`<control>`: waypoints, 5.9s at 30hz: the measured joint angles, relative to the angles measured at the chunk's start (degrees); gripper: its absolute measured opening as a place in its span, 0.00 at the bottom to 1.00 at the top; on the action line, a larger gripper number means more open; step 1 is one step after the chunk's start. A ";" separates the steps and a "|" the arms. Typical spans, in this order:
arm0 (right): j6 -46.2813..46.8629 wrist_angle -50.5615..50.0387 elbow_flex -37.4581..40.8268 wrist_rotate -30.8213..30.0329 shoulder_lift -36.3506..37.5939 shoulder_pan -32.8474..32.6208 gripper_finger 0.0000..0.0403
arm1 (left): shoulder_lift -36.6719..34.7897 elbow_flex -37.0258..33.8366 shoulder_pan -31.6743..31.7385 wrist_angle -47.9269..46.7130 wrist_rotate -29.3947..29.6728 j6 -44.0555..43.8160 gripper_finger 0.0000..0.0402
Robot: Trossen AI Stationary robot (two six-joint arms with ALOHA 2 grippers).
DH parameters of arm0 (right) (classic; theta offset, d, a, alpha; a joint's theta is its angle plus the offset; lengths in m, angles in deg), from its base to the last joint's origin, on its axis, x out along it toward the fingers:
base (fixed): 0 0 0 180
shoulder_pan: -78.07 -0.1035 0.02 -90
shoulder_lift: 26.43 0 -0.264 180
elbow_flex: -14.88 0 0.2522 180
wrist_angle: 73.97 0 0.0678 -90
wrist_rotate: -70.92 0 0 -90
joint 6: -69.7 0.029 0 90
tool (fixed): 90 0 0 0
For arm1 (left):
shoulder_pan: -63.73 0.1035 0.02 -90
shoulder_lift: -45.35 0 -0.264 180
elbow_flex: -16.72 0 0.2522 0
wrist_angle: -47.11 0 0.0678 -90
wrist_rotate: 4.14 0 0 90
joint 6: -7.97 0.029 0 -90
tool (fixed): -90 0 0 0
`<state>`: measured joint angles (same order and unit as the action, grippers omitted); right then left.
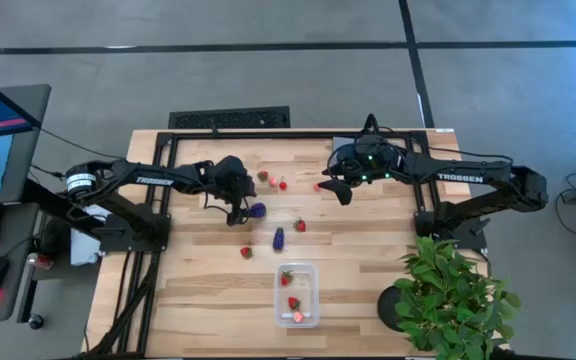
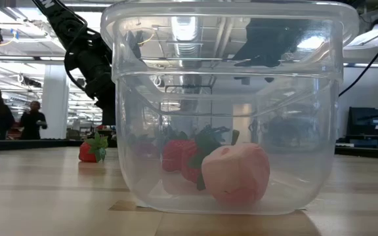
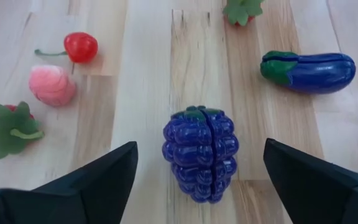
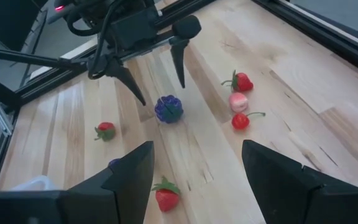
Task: Pick and placing Produce into tupperware
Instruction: Put the violet grapes into the transparent bin
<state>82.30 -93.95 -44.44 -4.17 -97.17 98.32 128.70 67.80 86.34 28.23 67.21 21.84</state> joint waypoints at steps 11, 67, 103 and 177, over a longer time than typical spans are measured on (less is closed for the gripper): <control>0.92 -0.26 0.00 -0.01 -0.02 0.00 0.66 | 6.81 1.42 -2.72 3.28 1.39 -1.53 0.87; 1.03 -1.92 0.02 -0.25 -0.04 -0.74 0.55 | 2.83 1.44 -2.67 5.93 0.31 -5.62 0.57; 1.31 -11.84 0.02 -18.04 -0.07 3.65 0.55 | -13.20 1.46 -25.43 16.85 9.44 -22.48 0.57; 1.99 29.16 32.61 -18.02 9.60 1.86 0.55 | 19.02 27.50 -42.07 7.76 10.36 -24.04 0.57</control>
<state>84.29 -64.79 -11.83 -22.20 -87.58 100.18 147.72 95.30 44.26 35.99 77.57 -2.20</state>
